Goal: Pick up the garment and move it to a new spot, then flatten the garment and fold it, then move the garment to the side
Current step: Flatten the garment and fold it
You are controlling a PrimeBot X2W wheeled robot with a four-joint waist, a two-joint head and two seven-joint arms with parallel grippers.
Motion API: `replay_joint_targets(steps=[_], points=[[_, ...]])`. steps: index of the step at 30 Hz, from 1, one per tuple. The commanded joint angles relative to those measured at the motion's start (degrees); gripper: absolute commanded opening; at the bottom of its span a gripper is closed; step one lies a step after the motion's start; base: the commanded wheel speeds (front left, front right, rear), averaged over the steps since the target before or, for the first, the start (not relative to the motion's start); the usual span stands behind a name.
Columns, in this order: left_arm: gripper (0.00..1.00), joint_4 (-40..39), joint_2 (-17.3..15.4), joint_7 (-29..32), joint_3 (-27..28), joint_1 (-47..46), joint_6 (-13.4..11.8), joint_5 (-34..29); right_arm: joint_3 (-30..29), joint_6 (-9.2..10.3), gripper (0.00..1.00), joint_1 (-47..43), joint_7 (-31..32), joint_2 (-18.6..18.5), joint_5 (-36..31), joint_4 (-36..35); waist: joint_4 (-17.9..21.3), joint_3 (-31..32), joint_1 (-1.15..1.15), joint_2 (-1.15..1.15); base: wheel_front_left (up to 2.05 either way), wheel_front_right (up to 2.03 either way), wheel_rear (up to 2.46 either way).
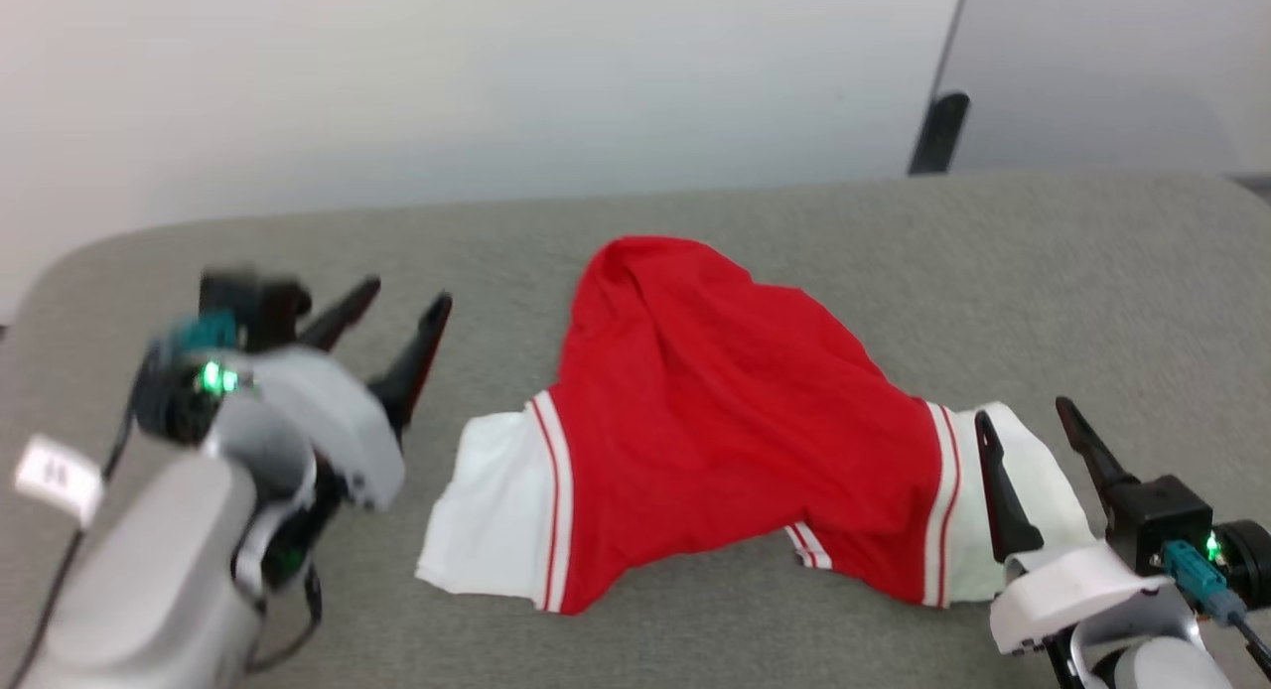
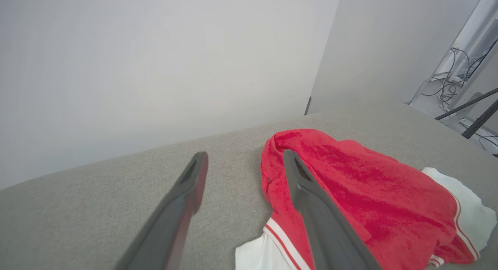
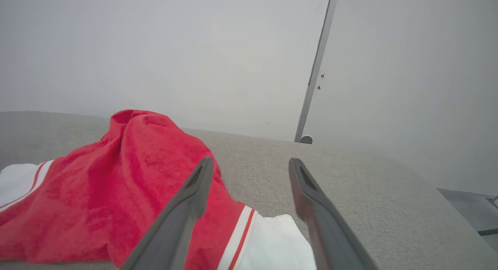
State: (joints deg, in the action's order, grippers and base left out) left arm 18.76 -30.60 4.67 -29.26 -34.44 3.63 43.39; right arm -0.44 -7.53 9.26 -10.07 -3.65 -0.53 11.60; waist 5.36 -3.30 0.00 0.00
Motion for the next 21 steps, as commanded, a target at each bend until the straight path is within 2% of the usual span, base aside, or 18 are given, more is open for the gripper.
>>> replay_joint_targets(steps=[1, 14, 18, 21], points=[[1.00, -1.3, -0.5, -1.6, 0.4, 2.6, -0.9, -0.2, 0.1, 0.08, 1.00, -1.0, -0.3, -0.4, 0.0, -0.3, -3.6, 3.6, 0.00, 0.00, 0.00, 0.00, 0.00], [1.00, -12.2, -2.4, -12.8, 4.9, 23.9, -9.4, 1.5, -1.7, 0.08, 1.00, -4.3, 0.6, -1.6, 0.2, -3.3, -7.5, 6.4, 0.00, 0.00, 0.00, 0.00, 0.00], [1.00, -14.4, -2.9, -12.0, 4.7, 27.7, -10.1, 2.6, -3.7, 0.08, 1.00, -4.3, 1.8, -2.9, 0.0, -5.1, -7.9, 5.9, 0.00, 0.00, 0.00, 0.00, 0.00], [1.00, -15.2, -3.9, -7.8, 3.9, 28.4, -9.8, 4.6, -5.3, 0.08, 1.00, -4.7, 3.0, -3.9, -0.1, -6.5, -7.7, 5.2, 0.00, 0.00, 0.00, 0.00, 0.00]])
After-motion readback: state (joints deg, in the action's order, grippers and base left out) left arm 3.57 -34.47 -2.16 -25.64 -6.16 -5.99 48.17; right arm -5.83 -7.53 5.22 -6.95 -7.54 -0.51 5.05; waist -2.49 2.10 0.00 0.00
